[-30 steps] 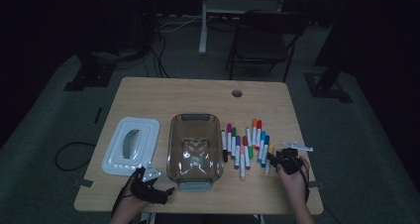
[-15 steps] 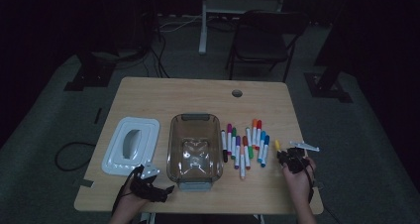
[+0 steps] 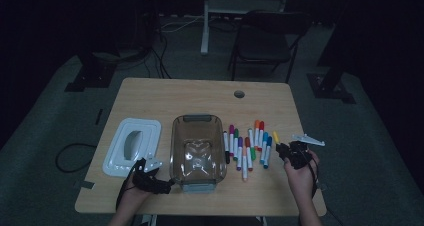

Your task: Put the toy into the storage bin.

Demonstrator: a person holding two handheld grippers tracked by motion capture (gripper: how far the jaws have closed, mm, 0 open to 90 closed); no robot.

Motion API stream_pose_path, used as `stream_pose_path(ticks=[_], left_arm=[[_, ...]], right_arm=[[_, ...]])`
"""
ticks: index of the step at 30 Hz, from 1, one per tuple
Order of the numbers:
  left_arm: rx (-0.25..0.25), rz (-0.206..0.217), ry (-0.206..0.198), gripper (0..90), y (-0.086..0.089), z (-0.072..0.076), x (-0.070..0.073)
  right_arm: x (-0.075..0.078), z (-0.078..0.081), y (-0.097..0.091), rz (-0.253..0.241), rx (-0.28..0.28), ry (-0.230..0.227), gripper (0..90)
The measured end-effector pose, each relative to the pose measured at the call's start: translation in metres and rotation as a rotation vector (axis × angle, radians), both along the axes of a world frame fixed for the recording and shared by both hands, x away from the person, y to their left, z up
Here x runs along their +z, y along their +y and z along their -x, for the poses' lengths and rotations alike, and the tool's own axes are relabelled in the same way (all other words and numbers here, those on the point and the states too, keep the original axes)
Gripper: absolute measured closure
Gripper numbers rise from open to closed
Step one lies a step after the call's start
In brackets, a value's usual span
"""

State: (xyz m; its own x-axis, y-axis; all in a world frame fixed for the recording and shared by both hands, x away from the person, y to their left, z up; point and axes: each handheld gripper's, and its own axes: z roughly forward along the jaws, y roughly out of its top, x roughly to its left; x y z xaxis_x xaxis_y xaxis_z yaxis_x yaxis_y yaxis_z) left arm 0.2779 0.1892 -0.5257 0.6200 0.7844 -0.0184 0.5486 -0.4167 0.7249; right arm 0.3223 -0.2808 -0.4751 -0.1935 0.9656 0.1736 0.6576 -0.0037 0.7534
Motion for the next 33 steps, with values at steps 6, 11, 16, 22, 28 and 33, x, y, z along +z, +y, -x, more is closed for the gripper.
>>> stream_pose_path(ticks=[6,11,16,22,28,33], left_arm=[[-0.025,0.010,0.003,0.7,-0.008,0.003,0.000],[-0.048,0.018,0.002,0.7,-0.016,0.004,0.002],[-0.067,0.011,-0.008,0.7,-0.024,0.004,0.005],[-0.086,0.013,-0.007,0.6,-0.031,0.005,0.006],[-0.115,0.020,-0.005,0.7,-0.044,0.006,0.006],[-0.140,-0.003,-0.007,0.6,-0.051,0.007,0.002]], right_arm=[[0.027,0.002,0.023,-0.032,0.084,-0.043,76.6],[0.056,0.008,0.053,-0.075,0.177,-0.099,76.6],[0.083,0.011,0.084,-0.106,0.272,-0.135,76.6],[0.102,0.010,0.116,-0.102,0.346,-0.150,76.6],[0.106,0.008,0.143,-0.110,0.405,-0.127,76.5],[0.099,0.003,0.172,-0.121,0.467,-0.090,76.6]])
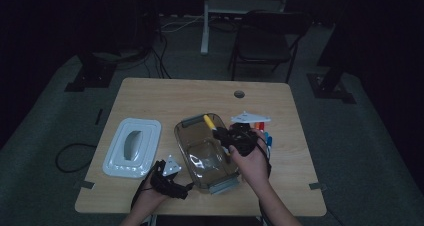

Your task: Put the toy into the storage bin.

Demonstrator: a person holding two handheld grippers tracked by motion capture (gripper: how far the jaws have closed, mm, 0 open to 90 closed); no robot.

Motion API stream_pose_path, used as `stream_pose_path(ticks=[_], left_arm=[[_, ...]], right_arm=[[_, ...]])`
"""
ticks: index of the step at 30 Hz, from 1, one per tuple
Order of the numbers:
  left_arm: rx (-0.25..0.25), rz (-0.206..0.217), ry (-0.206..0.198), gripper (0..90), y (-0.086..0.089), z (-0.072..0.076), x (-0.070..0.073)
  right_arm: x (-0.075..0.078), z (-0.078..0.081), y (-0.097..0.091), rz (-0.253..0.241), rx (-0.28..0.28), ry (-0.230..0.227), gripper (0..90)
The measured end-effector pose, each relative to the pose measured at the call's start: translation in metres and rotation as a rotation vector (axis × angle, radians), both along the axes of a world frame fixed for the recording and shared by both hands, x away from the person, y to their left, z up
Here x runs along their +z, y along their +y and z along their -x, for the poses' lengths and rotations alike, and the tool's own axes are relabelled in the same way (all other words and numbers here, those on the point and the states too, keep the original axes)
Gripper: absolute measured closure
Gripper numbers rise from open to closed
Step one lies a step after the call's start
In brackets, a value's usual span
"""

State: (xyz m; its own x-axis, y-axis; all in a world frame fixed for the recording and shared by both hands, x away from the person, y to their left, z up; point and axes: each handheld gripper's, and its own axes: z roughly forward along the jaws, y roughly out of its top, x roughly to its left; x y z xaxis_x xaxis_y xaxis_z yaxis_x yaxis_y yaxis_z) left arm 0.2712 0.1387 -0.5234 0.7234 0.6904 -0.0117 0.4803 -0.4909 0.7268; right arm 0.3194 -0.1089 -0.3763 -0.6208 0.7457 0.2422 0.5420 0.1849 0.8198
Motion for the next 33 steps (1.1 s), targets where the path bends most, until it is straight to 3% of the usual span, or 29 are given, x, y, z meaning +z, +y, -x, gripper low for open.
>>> stream_pose_path(ticks=[3,8,18,22,28,33], left_arm=[[-0.001,-0.016,0.009,0.6,0.002,0.002,-0.002],[0.009,-0.034,0.005,0.6,0.009,0.007,-0.003],[0.039,-0.043,0.023,0.7,0.022,0.014,-0.013],[0.048,-0.044,0.018,0.6,0.024,0.014,-0.013],[0.055,-0.048,0.018,0.6,0.024,0.013,-0.015],[0.061,-0.062,0.014,0.6,0.023,0.012,-0.017]], right_arm=[[-0.005,-0.002,0.012,0.011,0.009,-0.009,76.6],[-0.022,-0.013,0.036,0.006,0.050,0.082,76.5],[-0.044,-0.029,0.062,0.081,0.068,0.217,76.6],[-0.046,-0.033,0.068,0.103,0.056,0.242,76.6],[-0.053,-0.039,0.076,0.128,0.099,0.330,76.6],[-0.064,-0.048,0.079,0.180,0.131,0.405,76.6]])
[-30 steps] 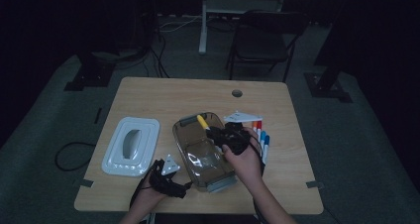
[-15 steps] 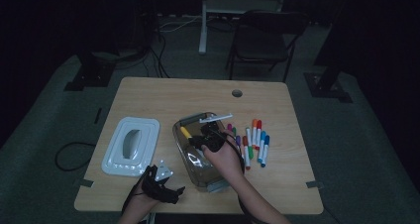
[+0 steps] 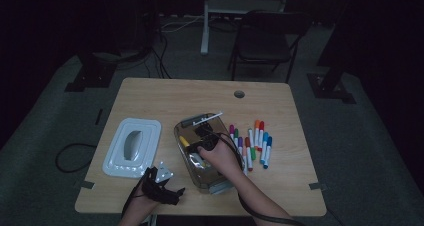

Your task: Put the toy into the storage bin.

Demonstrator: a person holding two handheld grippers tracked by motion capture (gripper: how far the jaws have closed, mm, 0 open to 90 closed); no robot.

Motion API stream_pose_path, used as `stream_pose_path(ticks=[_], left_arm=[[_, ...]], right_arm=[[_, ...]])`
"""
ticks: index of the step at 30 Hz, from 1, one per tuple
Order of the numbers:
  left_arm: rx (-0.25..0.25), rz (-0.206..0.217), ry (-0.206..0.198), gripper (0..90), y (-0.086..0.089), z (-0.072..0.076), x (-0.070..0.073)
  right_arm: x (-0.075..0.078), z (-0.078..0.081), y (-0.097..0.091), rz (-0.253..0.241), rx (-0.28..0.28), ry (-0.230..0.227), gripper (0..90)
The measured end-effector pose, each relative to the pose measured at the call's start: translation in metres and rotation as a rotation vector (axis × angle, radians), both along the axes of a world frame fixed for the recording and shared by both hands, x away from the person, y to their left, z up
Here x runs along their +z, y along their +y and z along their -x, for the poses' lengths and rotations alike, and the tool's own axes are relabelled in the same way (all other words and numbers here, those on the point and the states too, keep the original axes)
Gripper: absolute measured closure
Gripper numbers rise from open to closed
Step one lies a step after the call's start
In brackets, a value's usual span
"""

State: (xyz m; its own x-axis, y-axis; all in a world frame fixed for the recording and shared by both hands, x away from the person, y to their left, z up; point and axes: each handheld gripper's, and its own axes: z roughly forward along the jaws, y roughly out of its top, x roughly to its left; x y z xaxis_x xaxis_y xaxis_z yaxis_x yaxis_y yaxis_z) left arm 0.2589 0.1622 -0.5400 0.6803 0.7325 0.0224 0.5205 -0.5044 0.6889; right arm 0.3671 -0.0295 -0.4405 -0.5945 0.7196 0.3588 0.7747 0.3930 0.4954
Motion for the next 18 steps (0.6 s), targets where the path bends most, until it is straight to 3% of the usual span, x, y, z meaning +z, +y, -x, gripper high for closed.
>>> stream_pose_path(ticks=[5,9,18], left_arm=[[0.011,-0.019,-0.007,0.6,-0.002,-0.001,-0.001],[0.013,-0.045,-0.009,0.6,-0.003,-0.002,-0.003],[0.027,-0.034,-0.012,0.6,-0.001,-0.004,-0.005]], right_arm=[[-0.013,-0.006,0.005,0.063,0.040,0.063,76.6],[-0.020,-0.009,0.009,0.093,0.056,0.089,76.6],[-0.034,-0.010,0.016,0.143,0.095,0.151,76.0]])
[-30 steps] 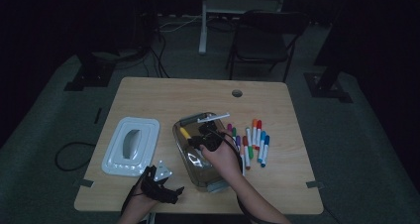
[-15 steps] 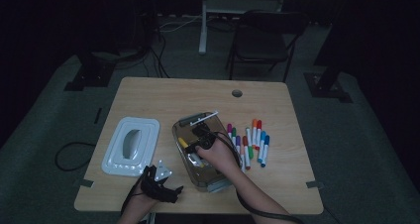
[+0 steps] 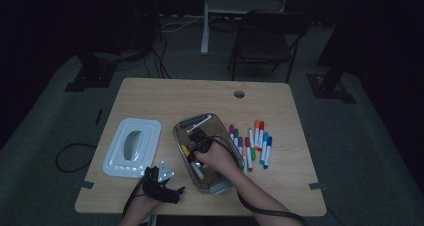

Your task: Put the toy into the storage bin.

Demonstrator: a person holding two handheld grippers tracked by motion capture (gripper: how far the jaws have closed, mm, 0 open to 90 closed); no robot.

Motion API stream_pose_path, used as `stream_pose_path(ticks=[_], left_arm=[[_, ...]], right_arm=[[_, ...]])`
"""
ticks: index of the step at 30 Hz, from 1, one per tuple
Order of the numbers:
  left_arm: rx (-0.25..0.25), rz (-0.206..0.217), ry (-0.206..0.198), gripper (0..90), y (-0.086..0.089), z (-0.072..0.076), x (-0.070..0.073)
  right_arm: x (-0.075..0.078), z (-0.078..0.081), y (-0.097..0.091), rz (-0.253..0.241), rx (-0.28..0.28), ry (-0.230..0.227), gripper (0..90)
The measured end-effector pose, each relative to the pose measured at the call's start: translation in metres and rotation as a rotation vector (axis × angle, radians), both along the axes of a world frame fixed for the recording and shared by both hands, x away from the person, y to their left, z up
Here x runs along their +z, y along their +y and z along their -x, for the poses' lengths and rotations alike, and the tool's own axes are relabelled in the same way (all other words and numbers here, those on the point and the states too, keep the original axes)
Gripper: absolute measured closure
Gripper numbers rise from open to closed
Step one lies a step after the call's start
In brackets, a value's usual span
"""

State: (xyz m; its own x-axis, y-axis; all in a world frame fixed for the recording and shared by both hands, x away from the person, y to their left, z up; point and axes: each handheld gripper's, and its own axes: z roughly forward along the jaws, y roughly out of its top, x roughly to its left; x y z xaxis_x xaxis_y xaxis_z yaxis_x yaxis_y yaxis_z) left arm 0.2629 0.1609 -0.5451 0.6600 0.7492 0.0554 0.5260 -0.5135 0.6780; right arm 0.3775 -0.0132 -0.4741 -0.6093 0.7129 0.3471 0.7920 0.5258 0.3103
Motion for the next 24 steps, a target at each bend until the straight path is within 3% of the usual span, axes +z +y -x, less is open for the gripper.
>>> stream_pose_path(ticks=[11,14,17,24], left_arm=[[-0.008,0.023,0.004,0.7,0.000,-0.002,-0.002],[-0.027,0.032,0.022,0.7,0.000,-0.003,-0.002],[-0.036,0.033,0.023,0.7,0.000,-0.003,-0.002],[-0.037,0.031,0.023,0.6,-0.001,-0.002,-0.002]], right_arm=[[-0.004,0.000,0.003,0.019,0.032,0.012,71.6],[0.001,0.002,0.000,-0.002,0.040,-0.019,68.4],[0.009,0.003,-0.009,-0.045,0.033,-0.041,65.1],[0.027,0.006,-0.027,-0.083,0.024,-0.116,59.4]])
